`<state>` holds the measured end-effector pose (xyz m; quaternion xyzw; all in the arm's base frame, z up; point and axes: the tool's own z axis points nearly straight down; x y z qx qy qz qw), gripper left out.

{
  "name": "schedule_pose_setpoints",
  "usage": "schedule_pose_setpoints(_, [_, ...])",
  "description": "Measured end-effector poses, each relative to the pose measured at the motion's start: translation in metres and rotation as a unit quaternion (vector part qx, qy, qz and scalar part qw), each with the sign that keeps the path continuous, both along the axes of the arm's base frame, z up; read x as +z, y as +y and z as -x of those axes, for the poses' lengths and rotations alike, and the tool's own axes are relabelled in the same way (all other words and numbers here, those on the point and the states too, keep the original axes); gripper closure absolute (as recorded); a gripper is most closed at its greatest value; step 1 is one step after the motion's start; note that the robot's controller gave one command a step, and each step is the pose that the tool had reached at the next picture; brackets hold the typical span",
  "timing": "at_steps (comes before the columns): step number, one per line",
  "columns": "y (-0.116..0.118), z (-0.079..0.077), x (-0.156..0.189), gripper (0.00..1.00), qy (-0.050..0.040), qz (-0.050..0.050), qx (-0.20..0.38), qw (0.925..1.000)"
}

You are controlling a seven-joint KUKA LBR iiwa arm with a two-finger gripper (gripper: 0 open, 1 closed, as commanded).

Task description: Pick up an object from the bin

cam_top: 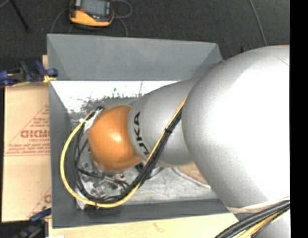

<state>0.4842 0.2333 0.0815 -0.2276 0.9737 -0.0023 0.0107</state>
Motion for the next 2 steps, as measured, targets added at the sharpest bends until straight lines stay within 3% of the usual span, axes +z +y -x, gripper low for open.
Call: schedule_pose_setpoints(2, [0.0000, 0.0000, 0.0120, 1.00, 0.0041, -0.001, -0.001, 1.0000])
